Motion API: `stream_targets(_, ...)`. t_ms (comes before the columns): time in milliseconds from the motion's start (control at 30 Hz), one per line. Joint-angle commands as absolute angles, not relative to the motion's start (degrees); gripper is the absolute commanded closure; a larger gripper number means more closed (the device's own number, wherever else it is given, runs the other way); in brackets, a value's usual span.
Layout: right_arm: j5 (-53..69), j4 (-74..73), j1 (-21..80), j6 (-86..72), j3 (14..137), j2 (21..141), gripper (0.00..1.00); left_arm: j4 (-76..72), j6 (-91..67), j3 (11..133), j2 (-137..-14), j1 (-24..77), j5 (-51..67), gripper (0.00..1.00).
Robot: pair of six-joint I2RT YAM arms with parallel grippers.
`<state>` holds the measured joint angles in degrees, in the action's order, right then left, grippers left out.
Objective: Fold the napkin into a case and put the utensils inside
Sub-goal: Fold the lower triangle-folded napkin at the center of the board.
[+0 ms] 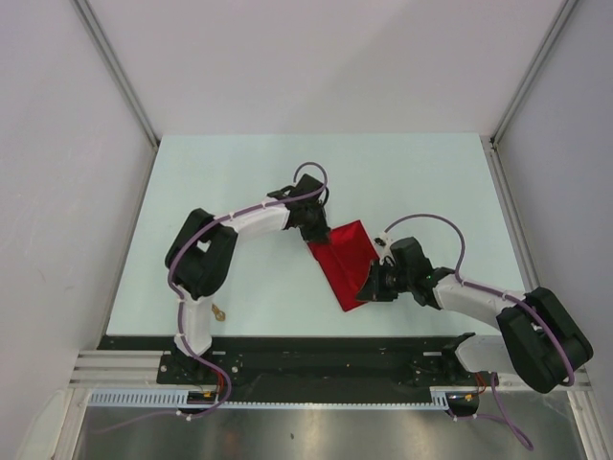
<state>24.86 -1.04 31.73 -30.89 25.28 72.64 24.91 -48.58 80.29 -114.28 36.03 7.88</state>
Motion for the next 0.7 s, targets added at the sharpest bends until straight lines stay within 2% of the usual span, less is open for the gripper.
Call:
stream_targets(0, 24.7, -7.12, 31.82, -30.5, 23.38, 71.2, 1.0, 20.4, -48.52, 82.44, -112.77, 36.38, 2.56, 1.0)
stream_targets(300, 25.31, -8.17, 31.82, -32.26, 22.15, 68.82, 1.0, 17.05, -49.22, 80.86, -111.18, 38.84, 0.18, 1.0)
stream_targets(667, 26.46, -7.47, 33.65, -33.22, 22.67, 68.9, 1.0, 12.56, -51.06, 73.3, -103.98, 39.99, -6.5, 1.0)
